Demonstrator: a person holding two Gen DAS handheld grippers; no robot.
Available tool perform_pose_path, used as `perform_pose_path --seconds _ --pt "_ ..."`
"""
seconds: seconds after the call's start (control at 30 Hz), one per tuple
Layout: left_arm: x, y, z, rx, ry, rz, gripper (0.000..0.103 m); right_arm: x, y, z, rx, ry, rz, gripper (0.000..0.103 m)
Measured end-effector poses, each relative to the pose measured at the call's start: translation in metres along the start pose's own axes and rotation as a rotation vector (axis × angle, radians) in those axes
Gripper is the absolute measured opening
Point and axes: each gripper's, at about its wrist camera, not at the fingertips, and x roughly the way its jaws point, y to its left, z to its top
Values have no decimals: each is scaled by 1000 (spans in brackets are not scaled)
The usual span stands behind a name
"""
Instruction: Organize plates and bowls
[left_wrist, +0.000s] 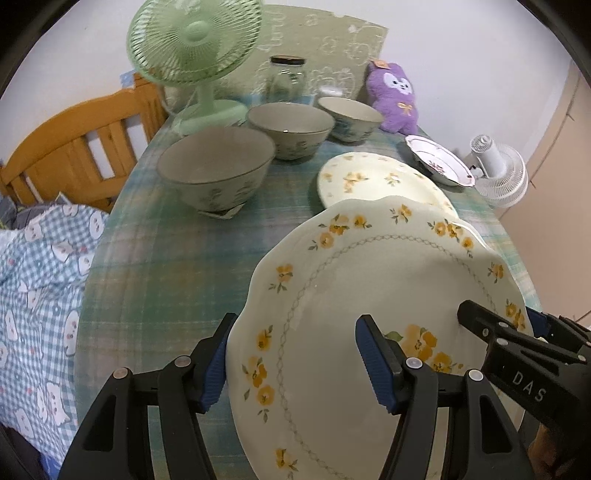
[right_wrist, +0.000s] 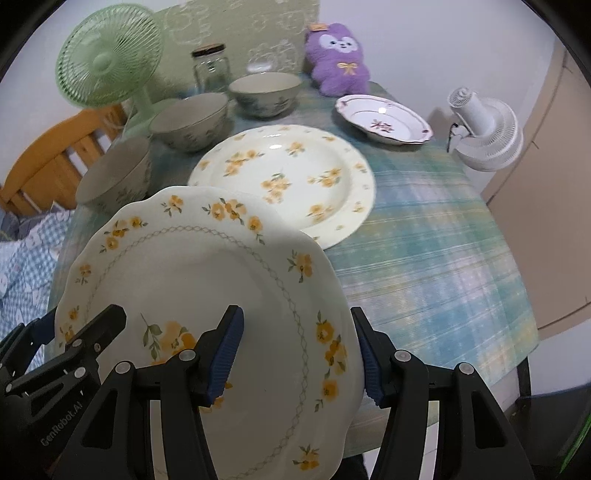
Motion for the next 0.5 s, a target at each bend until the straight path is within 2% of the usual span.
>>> perform_pose_path --seconds 0.17,0.5 --pt "7 -21 0 -1 4 14 65 4 -25 3 25 -14 27 61" --pt "17 -82 4 -59 13 59 65 14 -85 16 -36 -8 72 61"
